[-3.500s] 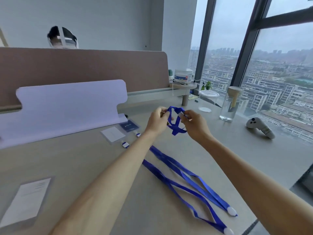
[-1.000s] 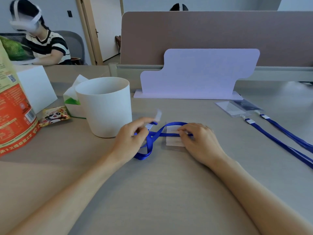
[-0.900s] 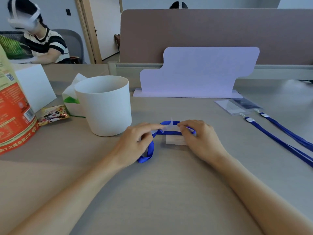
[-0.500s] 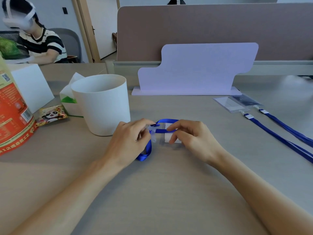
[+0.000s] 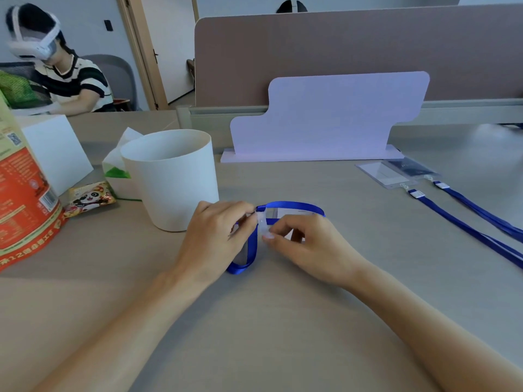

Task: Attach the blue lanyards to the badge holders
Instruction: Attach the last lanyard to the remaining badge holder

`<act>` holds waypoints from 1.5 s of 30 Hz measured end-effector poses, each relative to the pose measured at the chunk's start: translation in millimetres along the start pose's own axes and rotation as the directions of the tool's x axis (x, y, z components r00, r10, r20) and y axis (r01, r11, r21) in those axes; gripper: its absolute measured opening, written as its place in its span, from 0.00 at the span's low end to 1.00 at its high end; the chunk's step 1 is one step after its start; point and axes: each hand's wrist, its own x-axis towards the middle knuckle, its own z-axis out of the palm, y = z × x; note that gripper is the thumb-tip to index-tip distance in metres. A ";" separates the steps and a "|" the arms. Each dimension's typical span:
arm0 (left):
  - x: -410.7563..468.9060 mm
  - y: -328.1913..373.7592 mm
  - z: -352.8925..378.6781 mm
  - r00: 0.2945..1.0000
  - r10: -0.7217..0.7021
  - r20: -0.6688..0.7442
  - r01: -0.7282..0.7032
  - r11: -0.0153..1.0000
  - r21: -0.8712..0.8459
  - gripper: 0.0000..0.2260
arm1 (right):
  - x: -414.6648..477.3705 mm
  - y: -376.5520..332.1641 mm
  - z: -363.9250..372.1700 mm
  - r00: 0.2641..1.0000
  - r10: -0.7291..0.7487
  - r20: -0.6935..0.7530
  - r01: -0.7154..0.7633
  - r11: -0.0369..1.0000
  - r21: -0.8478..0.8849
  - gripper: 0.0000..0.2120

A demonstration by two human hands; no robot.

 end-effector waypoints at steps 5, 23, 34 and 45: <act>0.5 0.3 -1.1 0.999 0.031 -0.044 -0.025 0.993 0.114 0.09 | -1.2 -3.1 -2.8 0.998 0.053 0.030 -0.057 0.985 0.165 0.10; -1.7 7.4 -0.5 0.935 -0.106 0.337 0.180 0.964 -0.196 0.11 | 4.1 2.0 -7.7 0.963 0.137 -0.230 -0.061 0.950 0.306 0.08; -4.2 2.7 8.9 0.908 -0.211 0.363 0.310 0.920 -0.241 0.09 | 27.1 57.8 -34.0 0.916 0.182 -0.358 -0.258 0.950 -0.177 0.14; 5.4 -1.7 18.1 0.782 -0.426 0.455 0.487 0.873 -0.018 0.11 | 40.5 58.2 -29.5 0.993 0.115 -0.028 -0.115 0.877 -0.467 0.19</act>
